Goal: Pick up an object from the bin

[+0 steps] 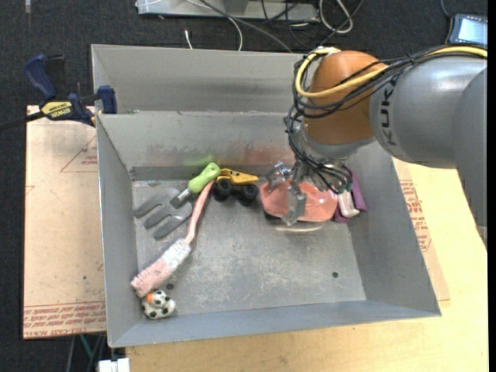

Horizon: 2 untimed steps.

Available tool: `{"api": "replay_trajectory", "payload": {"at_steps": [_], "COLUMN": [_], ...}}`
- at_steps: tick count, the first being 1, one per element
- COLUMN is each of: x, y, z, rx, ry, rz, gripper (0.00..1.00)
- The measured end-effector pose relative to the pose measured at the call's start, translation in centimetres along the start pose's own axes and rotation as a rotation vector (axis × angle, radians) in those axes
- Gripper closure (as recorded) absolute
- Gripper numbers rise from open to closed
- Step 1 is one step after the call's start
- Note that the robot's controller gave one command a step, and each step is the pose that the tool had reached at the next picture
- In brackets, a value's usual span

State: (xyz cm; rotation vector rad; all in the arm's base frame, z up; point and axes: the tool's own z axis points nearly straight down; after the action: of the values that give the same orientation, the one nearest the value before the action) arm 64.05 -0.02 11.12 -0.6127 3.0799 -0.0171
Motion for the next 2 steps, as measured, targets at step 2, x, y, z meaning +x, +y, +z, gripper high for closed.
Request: {"api": "replay_trajectory", "payload": {"at_steps": [2], "x": [2.56], "y": [-1.50], "z": [0.42], "rx": [0.014], "ry": [-0.051], "rz": [-0.301], "gripper": [1.00]}}
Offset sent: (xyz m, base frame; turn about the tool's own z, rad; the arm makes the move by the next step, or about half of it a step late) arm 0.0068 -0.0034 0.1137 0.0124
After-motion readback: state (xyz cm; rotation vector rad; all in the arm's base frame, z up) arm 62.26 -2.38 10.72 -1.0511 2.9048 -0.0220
